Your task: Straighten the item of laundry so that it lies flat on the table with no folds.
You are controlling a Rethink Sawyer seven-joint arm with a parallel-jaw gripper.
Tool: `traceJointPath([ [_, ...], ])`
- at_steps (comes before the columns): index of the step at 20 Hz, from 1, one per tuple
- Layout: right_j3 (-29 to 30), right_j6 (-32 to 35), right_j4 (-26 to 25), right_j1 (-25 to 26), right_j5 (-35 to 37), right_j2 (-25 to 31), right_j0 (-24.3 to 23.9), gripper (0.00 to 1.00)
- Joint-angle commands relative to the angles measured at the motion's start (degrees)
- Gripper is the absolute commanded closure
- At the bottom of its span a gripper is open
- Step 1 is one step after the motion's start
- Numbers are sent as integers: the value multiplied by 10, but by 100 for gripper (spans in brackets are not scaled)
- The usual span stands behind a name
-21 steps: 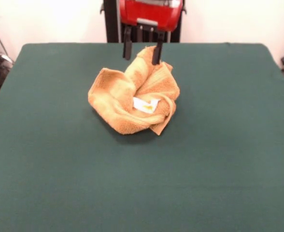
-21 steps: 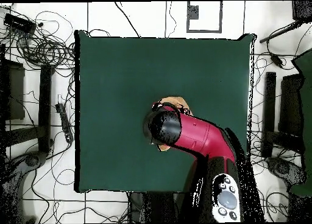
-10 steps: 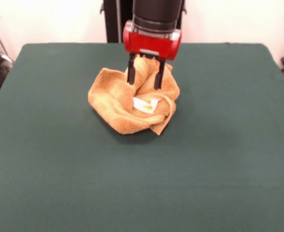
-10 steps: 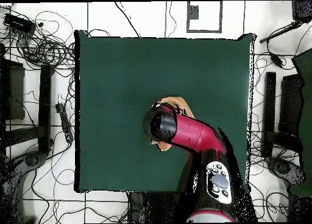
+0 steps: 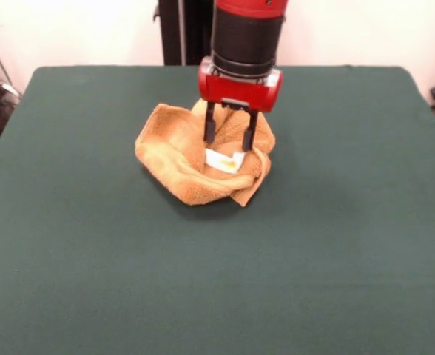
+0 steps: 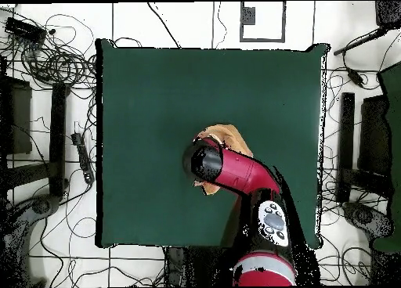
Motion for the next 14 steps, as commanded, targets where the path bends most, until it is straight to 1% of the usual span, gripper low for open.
traceJointPath([
  [1,44,135,34,23,-29,75,-7,0],
  [4,42,131,31,35,-42,84,-11,0],
  [9,27,129,39,51,-40,89,-15,0],
  [12,25,111,30,54,-35,89,-24,0],
  [14,29,93,18,55,-36,98,-41,0],
])
